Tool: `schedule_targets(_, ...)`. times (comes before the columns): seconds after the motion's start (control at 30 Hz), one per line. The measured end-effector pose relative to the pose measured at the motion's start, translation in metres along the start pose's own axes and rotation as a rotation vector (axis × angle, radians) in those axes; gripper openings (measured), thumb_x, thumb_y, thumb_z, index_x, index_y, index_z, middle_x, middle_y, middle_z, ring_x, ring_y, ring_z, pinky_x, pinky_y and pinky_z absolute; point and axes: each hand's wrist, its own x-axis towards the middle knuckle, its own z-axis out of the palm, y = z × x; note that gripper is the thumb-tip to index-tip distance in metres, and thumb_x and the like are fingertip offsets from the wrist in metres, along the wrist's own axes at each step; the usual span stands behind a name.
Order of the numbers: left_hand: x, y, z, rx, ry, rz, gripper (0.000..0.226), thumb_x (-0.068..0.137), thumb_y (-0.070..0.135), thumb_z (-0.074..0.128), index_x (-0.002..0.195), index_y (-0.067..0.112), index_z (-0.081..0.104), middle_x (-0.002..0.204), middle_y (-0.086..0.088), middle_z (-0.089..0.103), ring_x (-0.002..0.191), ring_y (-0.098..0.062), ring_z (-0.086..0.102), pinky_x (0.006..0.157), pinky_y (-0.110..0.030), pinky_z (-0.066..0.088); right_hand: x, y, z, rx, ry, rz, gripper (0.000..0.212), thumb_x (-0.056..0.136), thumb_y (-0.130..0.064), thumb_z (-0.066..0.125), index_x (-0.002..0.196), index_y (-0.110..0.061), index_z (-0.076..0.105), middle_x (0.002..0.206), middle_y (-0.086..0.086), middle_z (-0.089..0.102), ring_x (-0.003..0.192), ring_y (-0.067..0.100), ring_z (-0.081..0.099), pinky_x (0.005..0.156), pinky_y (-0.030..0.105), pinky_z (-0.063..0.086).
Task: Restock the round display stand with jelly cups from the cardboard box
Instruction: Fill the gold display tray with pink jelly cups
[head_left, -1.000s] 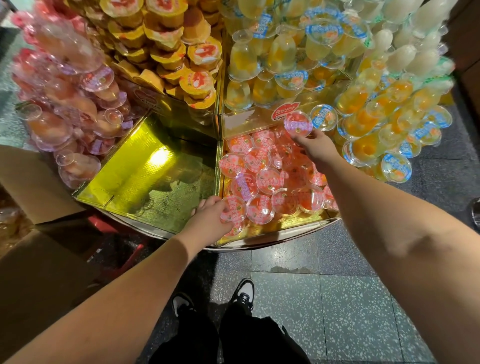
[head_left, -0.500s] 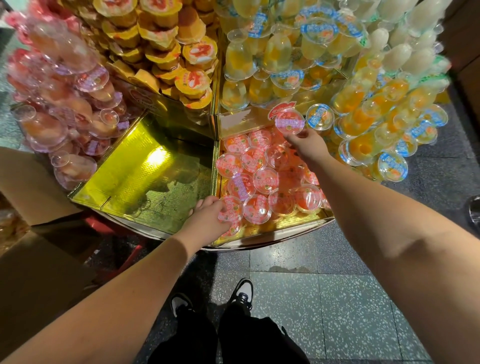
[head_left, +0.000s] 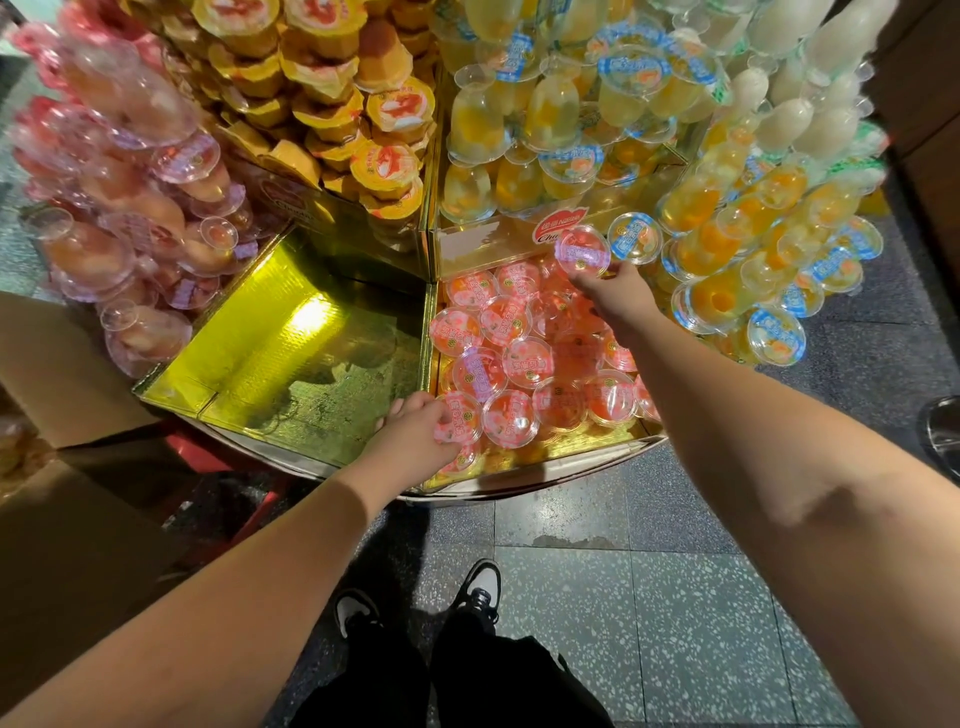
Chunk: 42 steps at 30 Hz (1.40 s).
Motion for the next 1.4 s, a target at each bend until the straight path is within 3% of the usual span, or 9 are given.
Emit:
schedule_targets(0.37,-0.002,0.000,0.000,-0.016,-0.006,0.000,0.037,0.093,0.036,0.062,0.126,0.022,0.054,0.147,0.003,0.036,0.138,-0.020,0.027,0.111,-0.035,0.022,-0.014,-0.006,0.001,-0.017,0.010,0.041,0.098,0.078,-0.046,0.080,0.152,-0.011,0.026,0.137,0.011,0.053,0.114,0.028,0.060,0.094,0.042,0.054)
schedule_targets(0.6,-0.021,-0.007,-0.031,-0.149,0.062,-0.008,0.039,0.091,0.041,0.067,0.123,0.021,0.057,0.149,0.004,0.035,0.141,-0.019,0.026,0.114,-0.037,0.025,-0.057,-0.032,-0.002,-0.011,0.244,0.012,0.054,0.083,-0.042,0.067,0.122,-0.011,0.045,0.126,0.013,0.047,0.103,0.029,0.058,0.088,0.044,0.053)
schedule_targets(0.7,-0.042,-0.032,-0.065,-0.276,0.194,-0.053,0.031,0.091,0.033,0.067,0.118,0.019,0.058,0.141,0.001,0.043,0.135,-0.020,0.037,0.107,-0.030,0.029,-0.092,-0.064,0.017,-0.004,0.125,-0.173,0.021,0.087,-0.031,0.060,0.097,-0.016,0.050,0.098,0.009,0.056,0.079,0.020,0.053,0.065,0.032,0.044)
schedule_targets(0.87,-0.104,-0.105,-0.128,-0.421,0.437,-0.179,0.027,0.091,0.025,0.069,0.115,0.014,0.062,0.128,-0.006,0.052,0.121,-0.021,0.048,0.090,-0.022,0.033,-0.171,-0.140,0.094,-0.204,-0.171,-0.441,0.015,0.095,-0.032,0.057,0.099,-0.017,0.056,0.080,-0.002,0.057,0.076,0.016,0.056,0.064,0.030,0.036)
schedule_targets(0.93,-0.134,-0.144,-0.146,-0.482,0.501,-0.262,0.028,0.093,0.032,0.067,0.117,0.019,0.059,0.123,0.000,0.051,0.107,-0.021,0.054,0.079,-0.029,0.043,-0.207,-0.163,0.140,-0.306,-0.321,-0.552,0.017,0.097,-0.032,0.056,0.101,-0.016,0.059,0.082,-0.002,0.060,0.071,0.011,0.053,0.065,0.029,0.037)
schedule_targets(1.0,-0.163,-0.185,-0.160,-0.543,0.549,-0.364,0.029,0.094,0.036,0.064,0.118,0.023,0.058,0.117,0.003,0.052,0.096,-0.020,0.058,0.068,-0.029,0.046,-0.240,-0.178,0.194,-0.379,-0.467,-0.672,0.019,0.095,-0.031,0.058,0.102,-0.013,0.061,0.092,0.004,0.065,0.080,0.020,0.058,0.072,0.033,0.043)
schedule_targets(1.17,-0.222,-0.306,-0.166,-0.556,0.611,-0.585,0.030,0.096,0.028,0.063,0.123,0.018,0.058,0.127,-0.003,0.055,0.105,-0.015,0.053,0.086,-0.026,0.046,-0.314,-0.188,0.339,-0.604,-0.787,-0.885,0.021,0.095,-0.027,0.060,0.103,-0.007,0.062,0.097,0.007,0.065,0.094,0.025,0.059,0.071,0.031,0.036)
schedule_targets(1.27,-0.246,-0.373,-0.161,-0.626,0.614,-0.662,0.023,0.094,0.035,0.064,0.115,0.029,0.055,0.118,0.004,0.056,0.106,-0.014,0.055,0.080,-0.025,0.044,-0.338,-0.186,0.419,-0.735,-0.891,-0.872,0.017,0.094,-0.026,0.060,0.100,-0.010,0.063,0.099,0.008,0.064,0.099,0.027,0.061,0.078,0.032,0.042)
schedule_targets(1.4,-0.242,-0.458,-0.165,-0.681,0.516,-0.727,0.024,0.095,0.039,0.062,0.115,0.025,0.058,0.114,0.002,0.059,0.103,-0.017,0.059,0.080,-0.031,0.051,-0.352,-0.179,0.515,-0.899,-0.938,-0.736,0.027,0.096,-0.035,0.056,0.117,-0.018,0.061,0.116,0.005,0.065,0.099,0.022,0.061,0.079,0.029,0.045)
